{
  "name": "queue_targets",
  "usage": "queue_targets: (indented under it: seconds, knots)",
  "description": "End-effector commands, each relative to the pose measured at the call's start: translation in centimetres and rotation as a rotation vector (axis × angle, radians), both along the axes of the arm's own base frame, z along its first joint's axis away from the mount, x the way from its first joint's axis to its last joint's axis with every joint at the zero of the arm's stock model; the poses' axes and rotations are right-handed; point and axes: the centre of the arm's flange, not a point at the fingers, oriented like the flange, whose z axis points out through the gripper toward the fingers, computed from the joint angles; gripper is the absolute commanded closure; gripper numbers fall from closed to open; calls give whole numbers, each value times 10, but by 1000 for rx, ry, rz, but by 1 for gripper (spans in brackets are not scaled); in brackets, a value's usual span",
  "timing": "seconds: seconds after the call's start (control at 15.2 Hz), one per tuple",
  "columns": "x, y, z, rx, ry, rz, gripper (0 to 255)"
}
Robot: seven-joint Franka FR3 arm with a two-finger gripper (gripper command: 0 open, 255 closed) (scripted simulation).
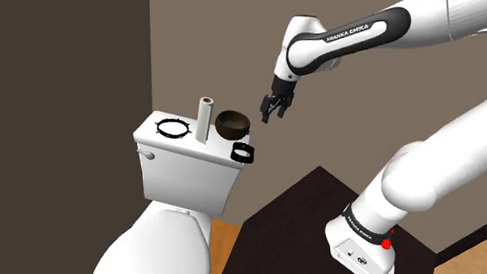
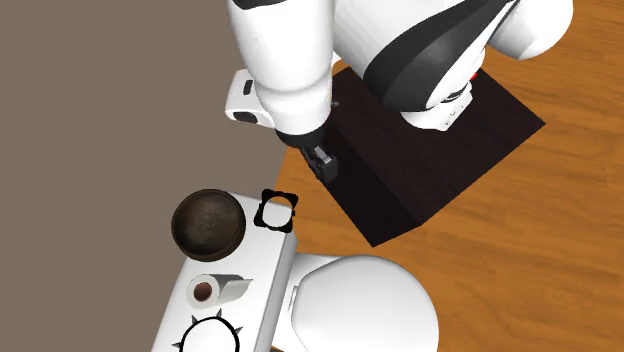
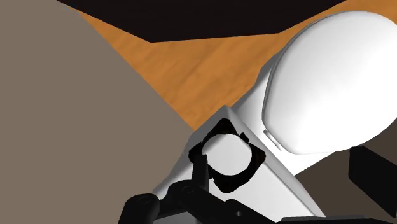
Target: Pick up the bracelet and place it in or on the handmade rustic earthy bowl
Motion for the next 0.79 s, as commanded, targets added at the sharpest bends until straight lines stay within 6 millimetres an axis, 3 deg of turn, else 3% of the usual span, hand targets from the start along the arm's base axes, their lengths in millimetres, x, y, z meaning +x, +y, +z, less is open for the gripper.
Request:
queue_targets:
  seconds: [0.0,0.73]
  knots:
    - [9,4,-25,2,1,-5,0]
    - [80,28,-150,14,11,-31,0]
